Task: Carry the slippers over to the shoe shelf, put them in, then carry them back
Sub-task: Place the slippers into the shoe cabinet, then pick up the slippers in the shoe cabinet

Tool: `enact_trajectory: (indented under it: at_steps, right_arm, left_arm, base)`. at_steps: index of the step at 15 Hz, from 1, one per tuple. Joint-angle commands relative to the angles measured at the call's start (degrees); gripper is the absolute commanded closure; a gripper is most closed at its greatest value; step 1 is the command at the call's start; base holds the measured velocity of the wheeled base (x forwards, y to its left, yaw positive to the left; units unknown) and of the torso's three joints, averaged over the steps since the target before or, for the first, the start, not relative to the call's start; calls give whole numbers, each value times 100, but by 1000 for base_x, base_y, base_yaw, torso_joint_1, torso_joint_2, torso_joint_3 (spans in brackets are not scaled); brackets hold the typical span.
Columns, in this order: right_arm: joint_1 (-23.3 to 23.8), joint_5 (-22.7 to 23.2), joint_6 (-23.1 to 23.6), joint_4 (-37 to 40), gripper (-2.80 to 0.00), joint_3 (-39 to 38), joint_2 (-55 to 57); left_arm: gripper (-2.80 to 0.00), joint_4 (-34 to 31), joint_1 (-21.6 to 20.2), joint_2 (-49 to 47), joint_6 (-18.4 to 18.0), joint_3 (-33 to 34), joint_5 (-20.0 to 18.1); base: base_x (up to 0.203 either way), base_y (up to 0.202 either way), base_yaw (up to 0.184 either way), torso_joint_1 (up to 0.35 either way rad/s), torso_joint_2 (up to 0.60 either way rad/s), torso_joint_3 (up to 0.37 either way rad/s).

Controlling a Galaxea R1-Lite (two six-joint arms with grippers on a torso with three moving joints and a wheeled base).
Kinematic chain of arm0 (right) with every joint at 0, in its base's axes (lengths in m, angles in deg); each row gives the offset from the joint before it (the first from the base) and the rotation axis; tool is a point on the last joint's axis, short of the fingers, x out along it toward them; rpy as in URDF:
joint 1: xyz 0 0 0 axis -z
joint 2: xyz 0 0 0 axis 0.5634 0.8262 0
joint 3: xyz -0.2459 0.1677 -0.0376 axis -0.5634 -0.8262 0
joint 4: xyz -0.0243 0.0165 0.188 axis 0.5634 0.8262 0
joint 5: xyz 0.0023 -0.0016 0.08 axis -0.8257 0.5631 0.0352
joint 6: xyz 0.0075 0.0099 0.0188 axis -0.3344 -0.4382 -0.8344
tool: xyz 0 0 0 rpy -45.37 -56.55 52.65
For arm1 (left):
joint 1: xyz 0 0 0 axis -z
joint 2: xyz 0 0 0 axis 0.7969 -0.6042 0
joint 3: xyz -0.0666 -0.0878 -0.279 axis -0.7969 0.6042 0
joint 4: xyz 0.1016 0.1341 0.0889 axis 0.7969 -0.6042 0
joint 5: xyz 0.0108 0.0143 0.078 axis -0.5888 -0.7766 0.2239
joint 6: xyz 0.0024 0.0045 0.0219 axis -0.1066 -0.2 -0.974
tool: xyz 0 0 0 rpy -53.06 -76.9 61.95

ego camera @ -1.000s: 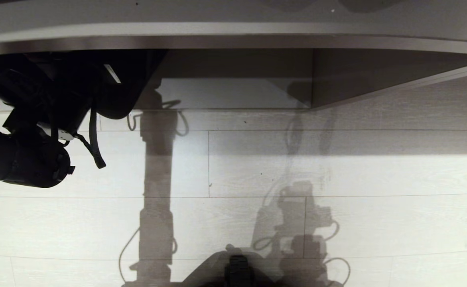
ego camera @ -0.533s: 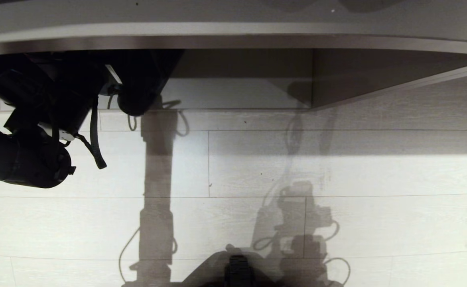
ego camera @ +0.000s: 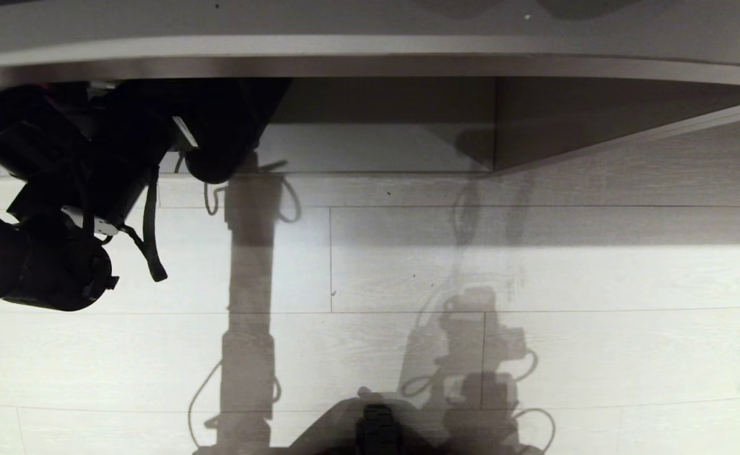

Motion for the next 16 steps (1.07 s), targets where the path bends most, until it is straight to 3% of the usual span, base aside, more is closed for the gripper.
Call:
enact_trajectory:
  at_steps: [1,11,16]
  right_arm:
    - [-2,2,3,-1,0,0,-2]
    - [-2,2,3,-1,0,0,1]
    - [-2,2,3,-1,0,0,-2]
  left_arm:
    - [-280,21,6,171,-7,220,-9]
    - [-280,-19,6,661,-44,1236,-307]
    - [-280,-369,6,901,-94,1585,-351]
  base:
    - [0,0,0,0,0,0]
    - [0,0,0,0,0,0]
    - [0,0,0,0,0,0]
